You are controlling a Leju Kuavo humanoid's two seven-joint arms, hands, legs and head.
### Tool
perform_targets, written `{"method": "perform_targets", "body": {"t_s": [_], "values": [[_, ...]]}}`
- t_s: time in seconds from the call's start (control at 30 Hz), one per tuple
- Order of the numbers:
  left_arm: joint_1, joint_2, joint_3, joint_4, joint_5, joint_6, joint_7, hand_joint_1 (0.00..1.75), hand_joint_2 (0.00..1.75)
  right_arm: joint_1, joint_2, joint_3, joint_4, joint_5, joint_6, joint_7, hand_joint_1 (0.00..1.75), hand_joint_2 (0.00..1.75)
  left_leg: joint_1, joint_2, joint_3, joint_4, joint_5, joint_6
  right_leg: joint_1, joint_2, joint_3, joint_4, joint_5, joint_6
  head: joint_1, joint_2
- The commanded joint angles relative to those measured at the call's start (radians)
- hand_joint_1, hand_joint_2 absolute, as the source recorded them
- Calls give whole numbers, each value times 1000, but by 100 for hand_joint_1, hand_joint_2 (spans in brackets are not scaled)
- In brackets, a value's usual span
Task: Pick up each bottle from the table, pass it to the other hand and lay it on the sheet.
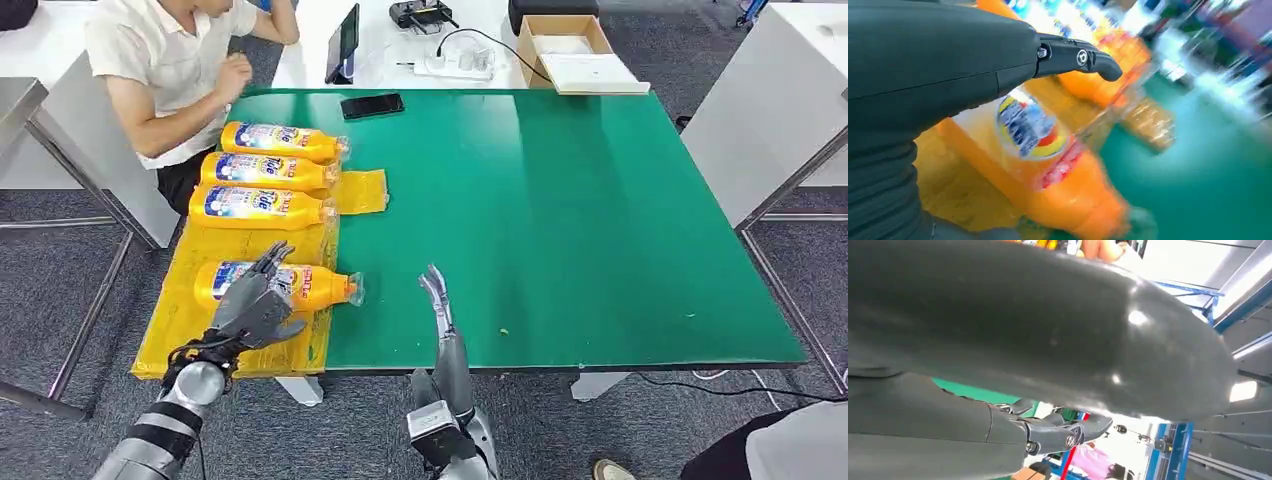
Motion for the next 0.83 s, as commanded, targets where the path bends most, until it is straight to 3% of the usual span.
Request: {"method": "perform_targets", "body": {"t_s": [0.03,0.1,0.17,0.23,0.33,0.47,0.5,0.7,0.77,0.83], "values": [[144,-112,74,-301,310,-5,-140,0,175,10,-20,33,12,-11,-41,-31,0,0,0,0,3,0,-3,-1,1,-2,4,0,-3,-1,0,0],[159,-133,79,-348,385,-33,-145,0,175,7,-27,30,-1,-21,-39,-31,0,0,0,-1,3,0,-2,-1,1,-2,3,-1,-2,-1,0,0],[192,-139,82,-409,659,-226,-147,0,175,14,-36,37,-54,-32,-45,-31,0,0,0,0,0,0,-1,0,0,0,1,-1,-1,-1,0,0],[231,-159,91,-462,803,-295,-135,0,175,42,-46,16,-160,-105,40,-31,0,0,1,1,-1,1,-1,-1,1,0,0,0,-1,-1,0,0],[284,-181,86,-511,849,-290,-131,0,175,75,-54,-17,-168,-98,84,-31,0,0,0,-1,0,0,-2,0,0,-1,1,0,-2,-1,0,0],[365,-206,37,-585,827,-243,-138,0,175,105,-37,-64,-246,12,-195,-31,0,0,0,1,4,-1,-4,-1,1,-1,4,-1,-3,-1,0,0],[372,-201,11,-583,806,-221,-148,0,175,108,-21,-101,-222,112,-195,-31,0,0,0,0,2,0,-3,-1,0,-1,2,0,-3,-1,0,0],[375,-198,2,-576,803,-213,-152,0,175,114,-9,-123,-226,85,-195,-31,0,0,0,-1,2,0,-2,-1,1,-2,2,-1,-3,-2,0,0],[382,-205,10,-568,840,-228,-149,0,175,110,-18,-103,-184,-31,-164,-31,0,0,0,-1,0,-1,-1,-1,0,-1,0,-1,-1,-1,0,0],[403,-208,9,-551,810,-184,-141,0,175,107,-22,-116,-167,-34,-195,-31,0,0,0,0,1,-1,-1,-1,1,-1,1,-2,-1,-1,0,0]]}}
